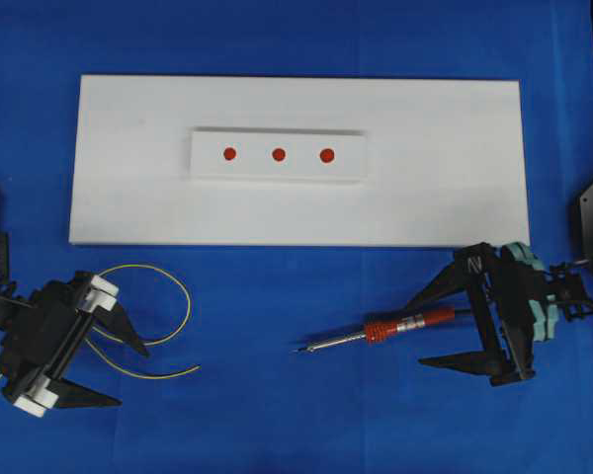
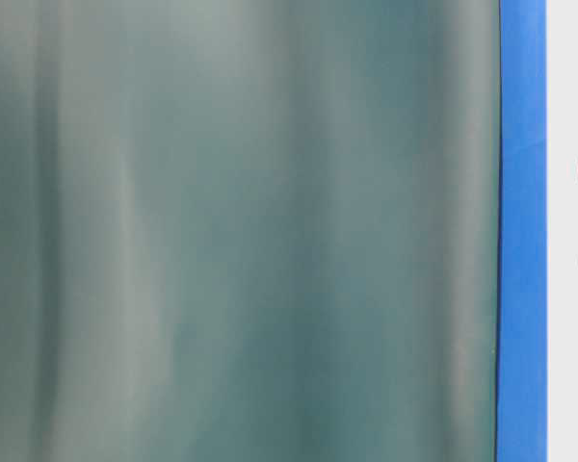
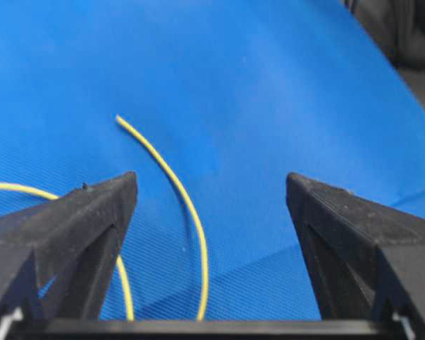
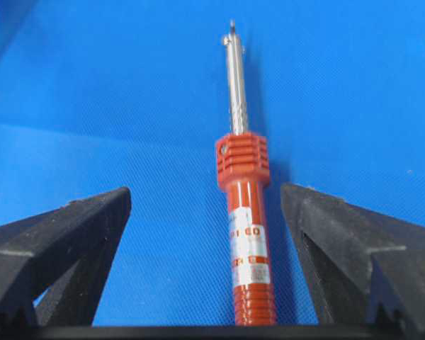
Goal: Touch the tip of the soldering iron to the tip of the solder at the mark.
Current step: 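Lower left gripper onto yellow solder wire and right gripper onto red soldering iron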
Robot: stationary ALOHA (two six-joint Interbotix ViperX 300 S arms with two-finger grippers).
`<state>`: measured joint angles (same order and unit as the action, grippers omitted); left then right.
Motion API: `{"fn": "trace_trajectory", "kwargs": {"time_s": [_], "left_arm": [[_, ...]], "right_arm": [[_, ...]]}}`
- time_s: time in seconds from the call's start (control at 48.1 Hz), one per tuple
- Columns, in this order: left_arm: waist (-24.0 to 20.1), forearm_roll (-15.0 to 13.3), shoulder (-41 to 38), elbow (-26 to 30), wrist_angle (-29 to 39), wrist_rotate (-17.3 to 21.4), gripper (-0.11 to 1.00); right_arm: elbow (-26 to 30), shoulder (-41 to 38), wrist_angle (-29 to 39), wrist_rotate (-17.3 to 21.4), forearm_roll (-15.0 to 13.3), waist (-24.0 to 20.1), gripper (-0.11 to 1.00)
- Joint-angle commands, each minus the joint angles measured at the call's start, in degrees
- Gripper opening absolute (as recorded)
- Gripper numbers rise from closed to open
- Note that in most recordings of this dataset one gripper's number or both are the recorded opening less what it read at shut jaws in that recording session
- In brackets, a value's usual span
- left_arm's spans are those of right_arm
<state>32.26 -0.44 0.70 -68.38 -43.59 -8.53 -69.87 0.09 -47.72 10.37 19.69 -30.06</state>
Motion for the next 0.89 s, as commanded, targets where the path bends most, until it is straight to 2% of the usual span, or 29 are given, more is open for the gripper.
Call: {"fn": "trace_trajectory", "kwargs": {"time_s": [0.0, 0.208, 0.332, 0.561, 0.685, 0.831, 0.872], "left_arm": [[0.4, -0.4, -2.1, 1.1, -0.7, -0.1, 0.79], [0.9, -0.4, -7.5, 2.6, -0.9, -0.1, 0.72], [1.4, -0.4, -8.2, 2.9, -0.9, -0.1, 0.67], [1.4, -0.4, -8.2, 2.7, -0.7, 0.0, 0.66], [1.4, -0.4, -8.2, 2.7, -0.3, 0.1, 0.58], [1.4, -0.4, -8.2, 3.2, 0.8, 0.1, 0.37], [1.4, -0.4, -8.2, 3.3, 1.1, 0.1, 0.28]], "right_arm": [[1.1, -1.8, -2.0, -0.1, 0.7, -0.2, 0.89], [2.4, -4.8, -3.3, -0.4, 0.7, -0.2, 0.85], [2.8, -5.7, -3.6, -0.5, 0.7, -0.2, 0.84], [3.5, -9.1, -6.0, -0.6, 1.0, 0.0, 0.8], [3.4, -10.0, -6.6, -0.6, 1.5, 0.4, 0.67], [3.6, -12.3, -6.6, -0.6, 2.5, 1.7, 0.35], [4.0, -13.2, -6.7, -0.6, 2.6, 2.0, 0.28]]}}
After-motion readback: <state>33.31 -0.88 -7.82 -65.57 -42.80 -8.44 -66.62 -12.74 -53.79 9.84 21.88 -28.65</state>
